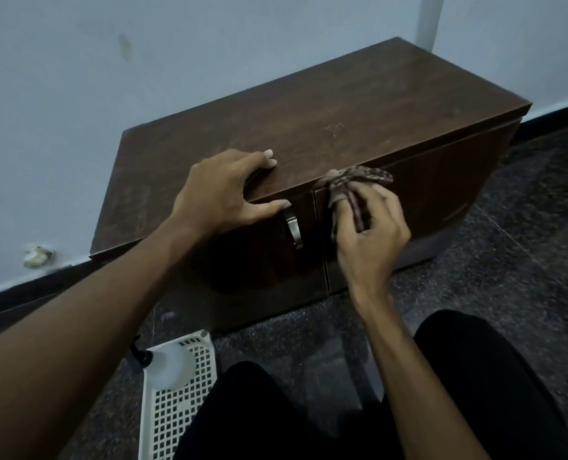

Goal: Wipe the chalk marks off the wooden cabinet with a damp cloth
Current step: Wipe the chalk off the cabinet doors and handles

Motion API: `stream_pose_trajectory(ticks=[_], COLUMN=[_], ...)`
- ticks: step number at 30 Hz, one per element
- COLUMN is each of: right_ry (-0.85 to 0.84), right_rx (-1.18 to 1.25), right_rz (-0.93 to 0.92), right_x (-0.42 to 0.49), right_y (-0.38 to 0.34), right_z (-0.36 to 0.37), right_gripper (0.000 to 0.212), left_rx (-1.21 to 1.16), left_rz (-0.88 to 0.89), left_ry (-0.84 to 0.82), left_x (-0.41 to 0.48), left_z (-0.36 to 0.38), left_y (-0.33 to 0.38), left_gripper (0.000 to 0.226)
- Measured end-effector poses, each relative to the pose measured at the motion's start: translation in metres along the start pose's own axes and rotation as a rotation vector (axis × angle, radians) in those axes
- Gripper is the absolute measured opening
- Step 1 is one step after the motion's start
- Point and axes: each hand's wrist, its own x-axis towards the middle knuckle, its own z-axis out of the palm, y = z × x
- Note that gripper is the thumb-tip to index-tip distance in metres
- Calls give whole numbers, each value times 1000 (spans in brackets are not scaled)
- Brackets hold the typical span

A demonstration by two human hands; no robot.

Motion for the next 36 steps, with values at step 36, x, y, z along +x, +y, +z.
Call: stream_pose_trajectory(ticks=[36], right_ry=[21], right_rx=[510], right_rz=[892], right_x=[-43], right_y=[40], right_z=[11], right_gripper=[16], left_rx=[19], left_rz=[25], left_ry=[-17], left_x=[1], left_z=[-1], left_y=[1], left_gripper=[64])
